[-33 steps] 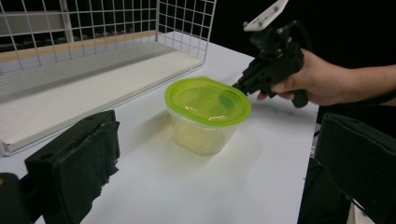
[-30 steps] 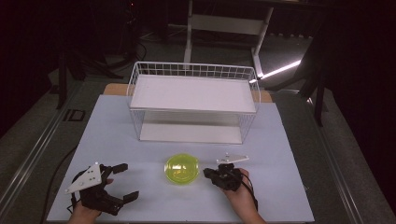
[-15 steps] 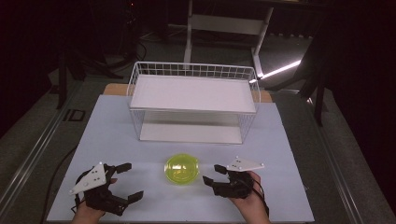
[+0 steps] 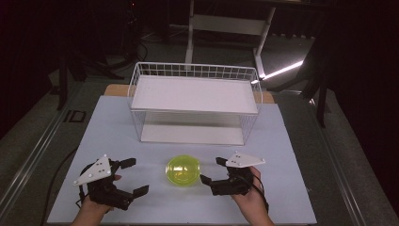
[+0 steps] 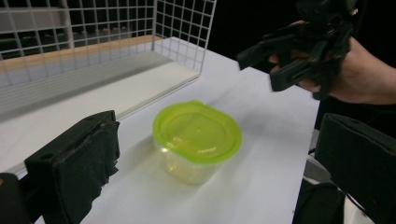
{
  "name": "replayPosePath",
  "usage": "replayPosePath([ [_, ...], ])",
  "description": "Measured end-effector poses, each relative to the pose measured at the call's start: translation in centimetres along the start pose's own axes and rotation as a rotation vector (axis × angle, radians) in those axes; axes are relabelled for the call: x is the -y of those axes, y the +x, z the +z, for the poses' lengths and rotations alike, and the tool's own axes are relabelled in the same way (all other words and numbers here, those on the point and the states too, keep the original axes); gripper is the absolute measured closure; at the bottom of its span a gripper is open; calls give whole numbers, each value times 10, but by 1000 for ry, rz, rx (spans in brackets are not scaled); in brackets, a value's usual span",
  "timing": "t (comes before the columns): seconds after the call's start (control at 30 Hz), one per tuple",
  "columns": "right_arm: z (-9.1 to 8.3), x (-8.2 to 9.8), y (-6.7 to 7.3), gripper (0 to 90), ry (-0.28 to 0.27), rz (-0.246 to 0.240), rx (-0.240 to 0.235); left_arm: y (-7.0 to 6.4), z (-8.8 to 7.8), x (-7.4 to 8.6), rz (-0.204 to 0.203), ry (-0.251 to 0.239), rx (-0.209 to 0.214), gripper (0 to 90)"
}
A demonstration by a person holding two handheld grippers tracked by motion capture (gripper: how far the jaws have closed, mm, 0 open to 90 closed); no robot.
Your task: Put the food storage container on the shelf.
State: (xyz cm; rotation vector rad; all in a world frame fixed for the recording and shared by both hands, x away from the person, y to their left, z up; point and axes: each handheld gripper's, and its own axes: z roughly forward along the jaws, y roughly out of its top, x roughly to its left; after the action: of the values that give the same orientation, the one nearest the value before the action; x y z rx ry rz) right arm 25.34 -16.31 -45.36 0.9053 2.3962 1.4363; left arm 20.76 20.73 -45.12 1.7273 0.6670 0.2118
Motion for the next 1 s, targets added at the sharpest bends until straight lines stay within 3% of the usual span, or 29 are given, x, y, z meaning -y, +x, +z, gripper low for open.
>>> replayPosePath([
  [0.07,2,-3,-2,223,-15,-15,6,1,3,-5,-7,-16,13,7],
  [0.3,12,-12,-5,238,-40,-21,1,3,19,-16,0,43,-23,8],
  [0.4,19,-15,-7,213,-37,18,-2,6,27,-18,-16,63,-27,8],
  [0.57,23,-15,-11,193,-21,77,6,17,38,-17,-93,59,-13,9],
  [0.63,27,-14,-13,193,18,114,-4,20,43,-16,-103,89,-13,8],
  [0.67,27,-14,-13,193,18,114,-4,20,46,-15,-106,105,-22,8],
  [0.7,29,-13,-15,192,21,145,-12,21,49,-14,-112,114,-33,9],
  [0.77,31,-13,-17,163,24,172,-20,23,54,-12,-152,126,-47,9],
  [0.87,36,-10,-19,154,29,174,-17,24,62,-7,-187,171,-62,9],
  [1.0,39,-7,-19,168,39,179,-15,21,71,1,-188,210,-79,40],
])
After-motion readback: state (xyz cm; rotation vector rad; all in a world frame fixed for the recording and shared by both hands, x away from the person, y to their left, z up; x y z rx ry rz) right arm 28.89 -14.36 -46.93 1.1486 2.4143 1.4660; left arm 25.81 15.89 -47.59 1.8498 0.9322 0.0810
